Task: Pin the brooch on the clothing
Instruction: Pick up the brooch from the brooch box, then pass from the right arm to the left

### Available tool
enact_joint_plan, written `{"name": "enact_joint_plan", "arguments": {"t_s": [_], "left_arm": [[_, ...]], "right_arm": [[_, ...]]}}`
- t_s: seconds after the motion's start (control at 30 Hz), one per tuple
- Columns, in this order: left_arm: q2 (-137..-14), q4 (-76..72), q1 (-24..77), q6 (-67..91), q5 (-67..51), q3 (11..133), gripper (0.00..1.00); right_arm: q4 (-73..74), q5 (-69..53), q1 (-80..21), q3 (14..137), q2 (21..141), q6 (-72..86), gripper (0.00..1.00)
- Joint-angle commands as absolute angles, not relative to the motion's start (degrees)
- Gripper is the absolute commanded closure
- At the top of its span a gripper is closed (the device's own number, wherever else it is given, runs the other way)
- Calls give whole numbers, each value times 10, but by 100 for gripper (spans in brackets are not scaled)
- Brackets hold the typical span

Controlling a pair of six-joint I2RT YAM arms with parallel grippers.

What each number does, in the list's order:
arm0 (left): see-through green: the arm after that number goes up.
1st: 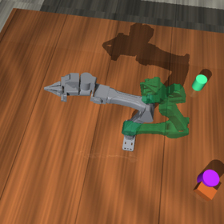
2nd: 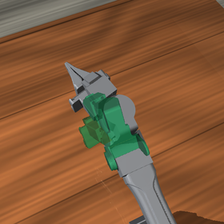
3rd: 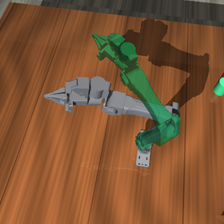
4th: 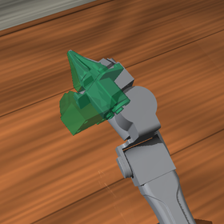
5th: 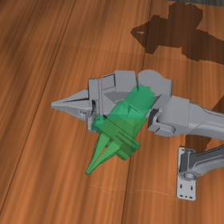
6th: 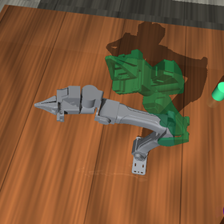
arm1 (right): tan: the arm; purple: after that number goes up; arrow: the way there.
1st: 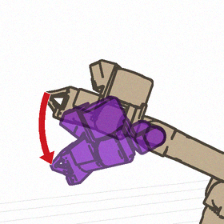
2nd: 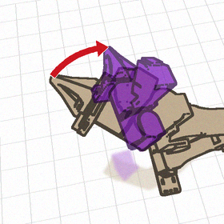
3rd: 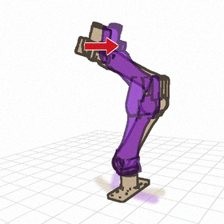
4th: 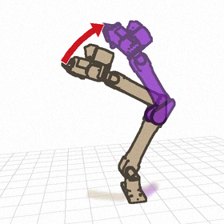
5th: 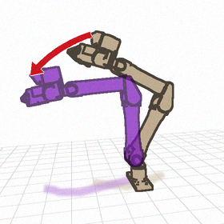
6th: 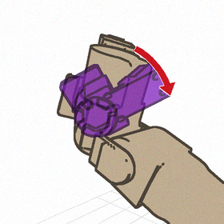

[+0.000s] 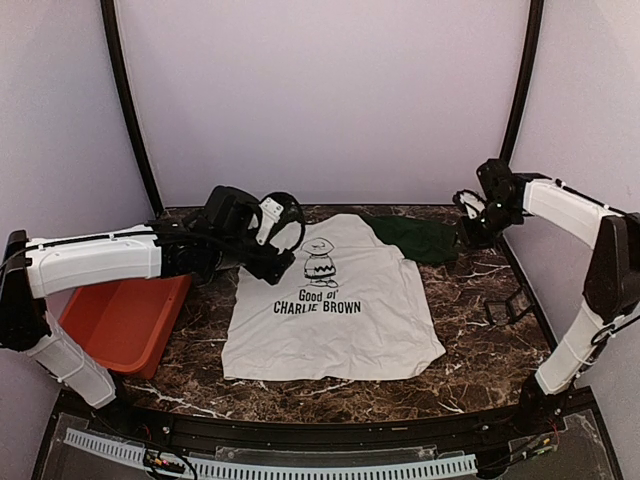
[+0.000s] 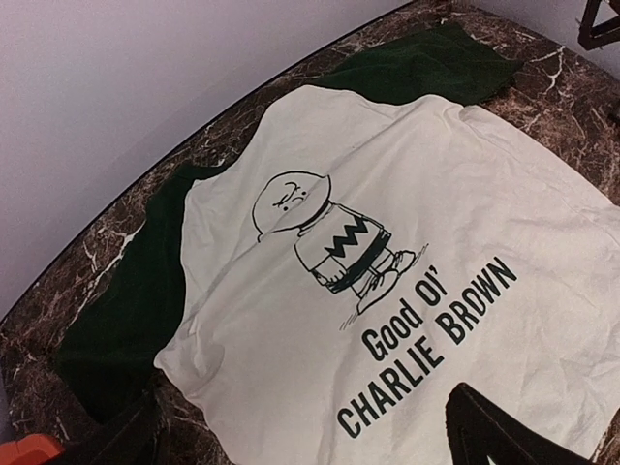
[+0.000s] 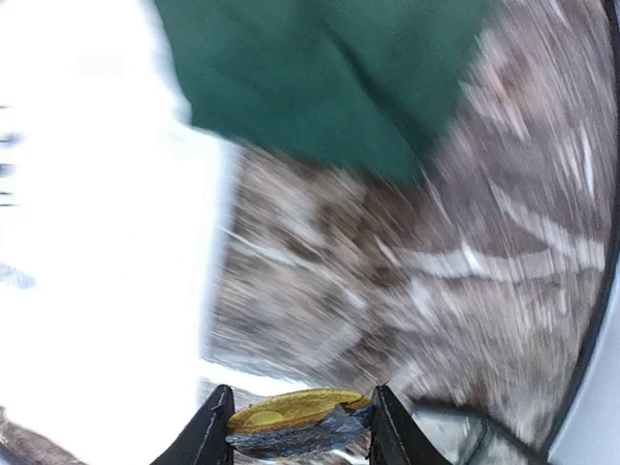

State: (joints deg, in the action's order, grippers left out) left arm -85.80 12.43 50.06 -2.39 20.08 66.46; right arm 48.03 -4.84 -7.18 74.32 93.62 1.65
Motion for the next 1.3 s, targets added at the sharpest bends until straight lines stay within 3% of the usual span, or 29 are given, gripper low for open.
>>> {"name": "enact_joint_plan", "arguments": {"t_s": [0.0,0.17,0.37,0.6,0.8,1.03,1.27], "left_arm": [[-807,61,415,-35,44,638,1],[-773,19,377,-138,-99,623,1],[-751,-210,361,-313,-208,558,1],[-884,-132,356,-412,-380,697,1],[-958,-42,352,-463,-517,786,13],[-1015,-59,344,-413,-625,848,13],[-1069,-145,344,-252,-715,905,12]], "right_arm": [[495,-238,-115,880,945,-80,62],[509,-438,-149,982,998,-166,62],[574,-590,-196,1050,1042,-276,62],[624,-743,-214,1027,1028,-383,61],[618,-789,-214,961,998,-410,59],[619,-812,-237,952,1000,-418,59],[598,-756,-264,924,1010,-381,60]]}}
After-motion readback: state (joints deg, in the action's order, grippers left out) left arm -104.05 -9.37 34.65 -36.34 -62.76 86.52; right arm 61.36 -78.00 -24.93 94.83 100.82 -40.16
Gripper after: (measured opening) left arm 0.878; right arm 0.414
